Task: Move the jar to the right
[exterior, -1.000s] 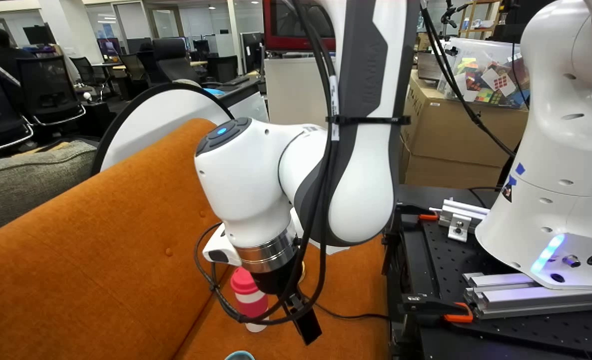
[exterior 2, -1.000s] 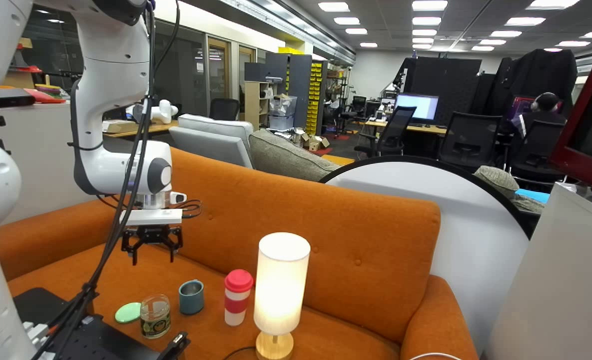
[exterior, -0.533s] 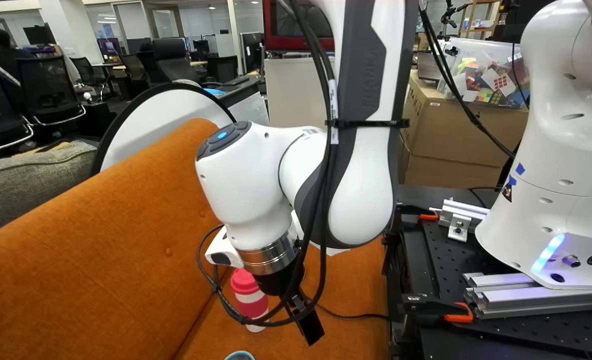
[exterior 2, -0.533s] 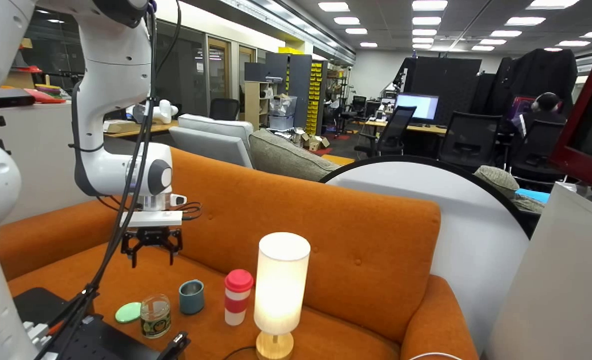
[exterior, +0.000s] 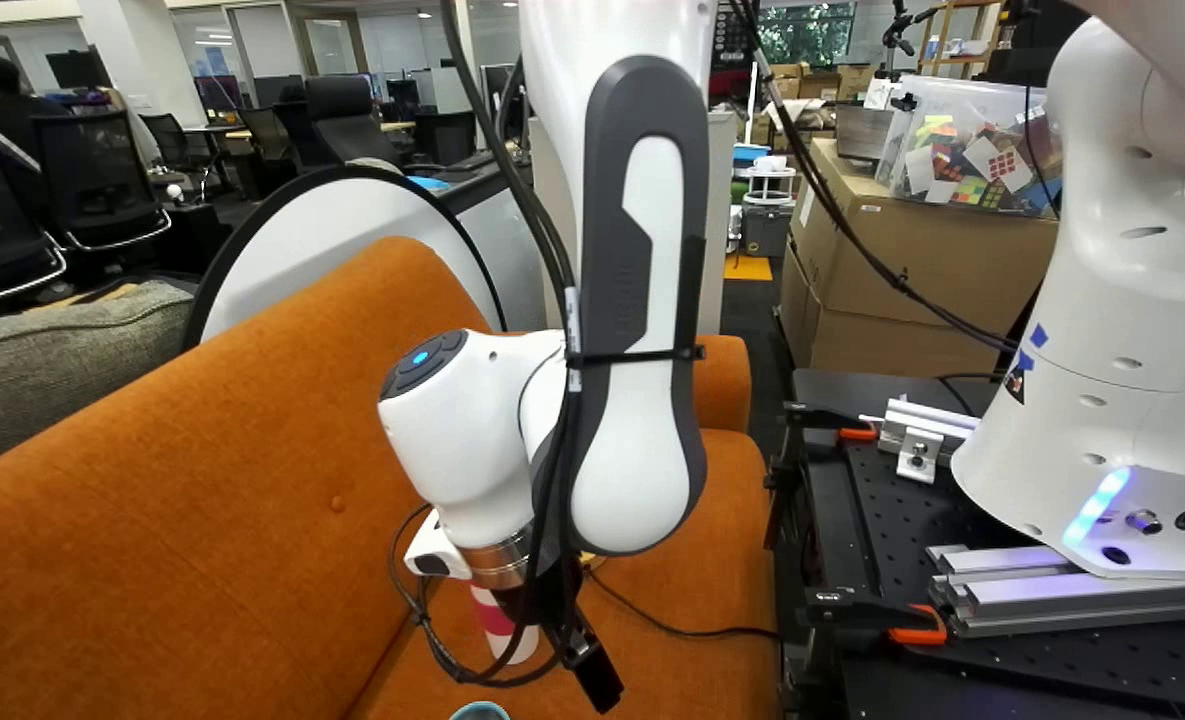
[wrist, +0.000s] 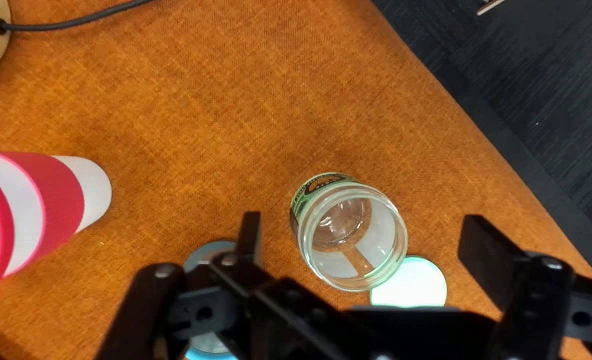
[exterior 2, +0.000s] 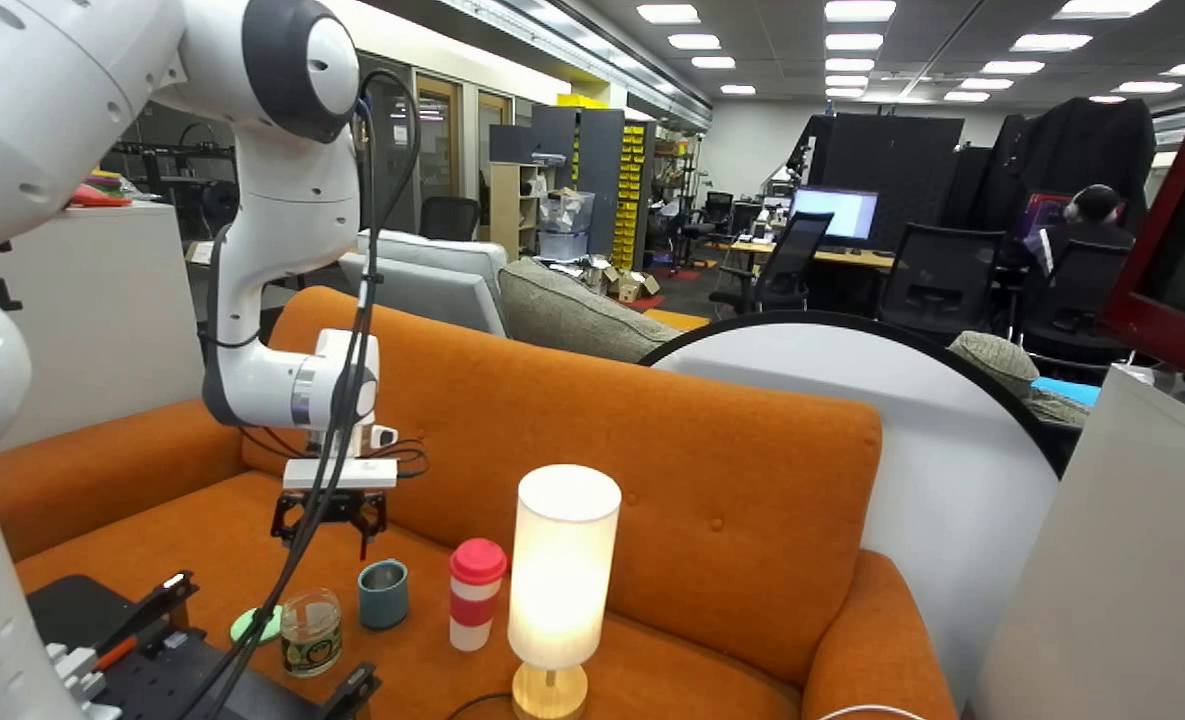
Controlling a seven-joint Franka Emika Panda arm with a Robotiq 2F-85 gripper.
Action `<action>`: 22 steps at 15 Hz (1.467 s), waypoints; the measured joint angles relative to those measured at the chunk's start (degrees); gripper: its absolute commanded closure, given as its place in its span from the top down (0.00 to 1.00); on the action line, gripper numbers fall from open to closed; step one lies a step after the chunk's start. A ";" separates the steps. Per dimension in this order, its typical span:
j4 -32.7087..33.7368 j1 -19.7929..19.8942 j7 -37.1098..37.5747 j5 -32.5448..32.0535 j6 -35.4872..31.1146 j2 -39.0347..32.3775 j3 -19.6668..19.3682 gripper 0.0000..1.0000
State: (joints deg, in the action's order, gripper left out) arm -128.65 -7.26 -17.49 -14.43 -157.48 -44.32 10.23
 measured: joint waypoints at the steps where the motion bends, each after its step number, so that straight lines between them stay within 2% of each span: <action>1: 1.18 0.78 -1.12 0.04 -0.17 -1.39 0.61 1.00; 3: 2.64 1.60 -2.26 0.14 -0.11 -3.54 1.42 1.00; 11: 2.85 1.47 -2.05 0.17 -0.45 -3.96 1.56 1.00; 17: 5.61 3.13 -2.05 0.76 -11.11 -11.98 3.00 1.00; 22: 9.33 3.20 -1.98 0.74 -14.90 -17.97 1.74 1.00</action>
State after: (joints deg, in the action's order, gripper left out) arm -119.31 -4.06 -19.47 -13.68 -172.38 -62.29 11.97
